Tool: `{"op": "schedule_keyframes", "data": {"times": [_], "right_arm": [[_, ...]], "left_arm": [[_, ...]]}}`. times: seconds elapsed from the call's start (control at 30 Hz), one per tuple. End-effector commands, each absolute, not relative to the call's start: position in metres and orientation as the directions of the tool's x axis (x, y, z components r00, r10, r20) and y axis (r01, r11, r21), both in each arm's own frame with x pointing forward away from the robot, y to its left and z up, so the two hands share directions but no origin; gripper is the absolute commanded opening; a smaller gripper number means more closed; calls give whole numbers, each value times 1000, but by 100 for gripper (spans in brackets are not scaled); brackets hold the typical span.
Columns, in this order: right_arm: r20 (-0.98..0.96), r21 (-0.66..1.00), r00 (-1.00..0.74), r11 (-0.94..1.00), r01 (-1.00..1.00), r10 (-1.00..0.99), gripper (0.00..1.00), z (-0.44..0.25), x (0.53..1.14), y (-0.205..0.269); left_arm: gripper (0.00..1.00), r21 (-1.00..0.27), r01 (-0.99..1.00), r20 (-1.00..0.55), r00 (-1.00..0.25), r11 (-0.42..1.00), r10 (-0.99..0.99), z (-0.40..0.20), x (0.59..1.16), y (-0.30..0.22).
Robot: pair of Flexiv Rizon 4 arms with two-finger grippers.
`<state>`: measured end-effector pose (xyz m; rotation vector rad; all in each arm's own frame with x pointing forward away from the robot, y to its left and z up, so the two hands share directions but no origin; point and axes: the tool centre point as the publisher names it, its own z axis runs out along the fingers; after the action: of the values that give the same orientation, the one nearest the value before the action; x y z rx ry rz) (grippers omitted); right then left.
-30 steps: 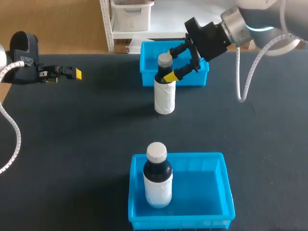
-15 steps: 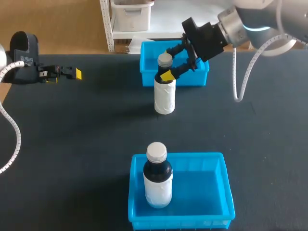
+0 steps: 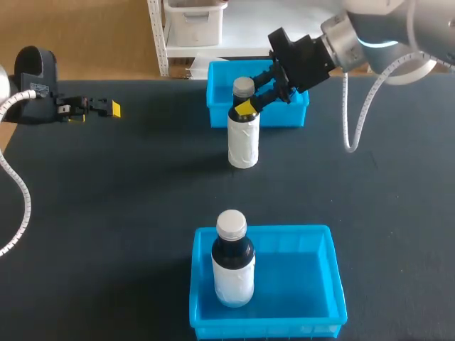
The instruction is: Pick up the bottle, and place it in the far bin if it is heavy, or in the near bin if it is light.
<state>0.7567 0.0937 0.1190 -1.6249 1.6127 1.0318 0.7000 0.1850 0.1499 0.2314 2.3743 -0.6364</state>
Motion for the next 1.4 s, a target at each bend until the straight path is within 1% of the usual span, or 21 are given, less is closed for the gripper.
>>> {"op": "schedule_keyframes", "data": {"times": [0.03,0.17,0.33,0.4,0.57,1.0,1.4], "right_arm": [[-860,93,-50,-60,-994,-508,44,120,754,92],[-861,89,-47,-60,-994,-507,40,124,752,91],[-862,76,-36,-60,-995,-505,38,134,751,88],[-862,68,-29,-59,-996,-506,36,139,751,86],[-859,45,-12,-52,-998,-512,37,154,752,78],[-842,60,-55,8,-998,-537,36,181,749,26],[-843,83,-139,129,-988,-519,37,199,765,-31]], "left_arm": [[100,-383,321,-642,-767,866,0,150,700,185],[100,-383,321,-642,-767,866,0,150,700,185],[100,-383,321,-642,-767,866,0,150,700,185],[100,-383,321,-642,-767,866,0,150,700,185],[100,-383,321,-642,-767,866,0,150,700,185],[100,-383,321,-642,-767,866,0,150,700,185],[100,-383,321,-642,-767,866,0,150,700,185]]}}
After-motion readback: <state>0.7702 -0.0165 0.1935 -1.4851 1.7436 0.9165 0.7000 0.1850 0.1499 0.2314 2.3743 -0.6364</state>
